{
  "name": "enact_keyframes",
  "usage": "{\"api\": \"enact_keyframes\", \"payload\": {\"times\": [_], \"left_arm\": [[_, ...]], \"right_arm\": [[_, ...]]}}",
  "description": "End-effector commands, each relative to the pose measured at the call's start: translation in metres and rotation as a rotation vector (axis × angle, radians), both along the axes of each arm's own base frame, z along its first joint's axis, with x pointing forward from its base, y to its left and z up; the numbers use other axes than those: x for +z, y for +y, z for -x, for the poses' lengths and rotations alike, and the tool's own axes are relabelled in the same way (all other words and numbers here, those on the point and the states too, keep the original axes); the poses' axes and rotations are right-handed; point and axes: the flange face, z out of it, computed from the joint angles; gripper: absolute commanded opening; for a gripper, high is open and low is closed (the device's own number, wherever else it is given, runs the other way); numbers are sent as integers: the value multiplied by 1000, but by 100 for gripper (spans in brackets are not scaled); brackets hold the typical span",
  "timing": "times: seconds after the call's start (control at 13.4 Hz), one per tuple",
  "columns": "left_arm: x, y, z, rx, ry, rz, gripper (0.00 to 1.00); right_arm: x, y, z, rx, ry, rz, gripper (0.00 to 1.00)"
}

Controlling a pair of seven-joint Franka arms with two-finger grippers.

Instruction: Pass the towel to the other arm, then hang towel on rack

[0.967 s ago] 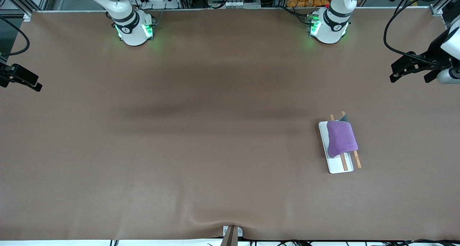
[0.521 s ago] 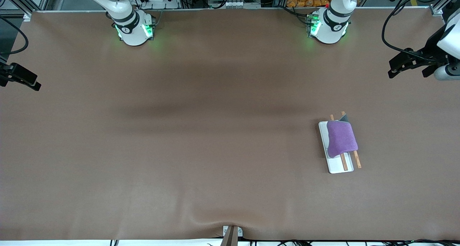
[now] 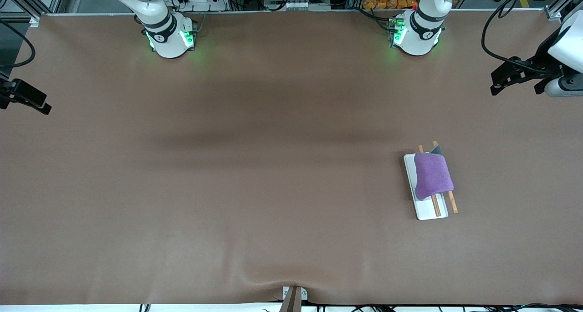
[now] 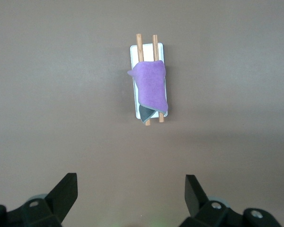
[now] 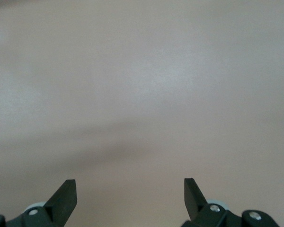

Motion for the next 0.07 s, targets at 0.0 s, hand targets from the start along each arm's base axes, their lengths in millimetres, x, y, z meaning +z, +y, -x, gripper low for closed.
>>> {"api": "enact_keyframes", "payload": {"times": [0.0], "left_arm": [[8, 7, 7, -3, -10, -26, 100]], "right_arm": [[4, -4, 10, 1, -3, 0, 100]]}}
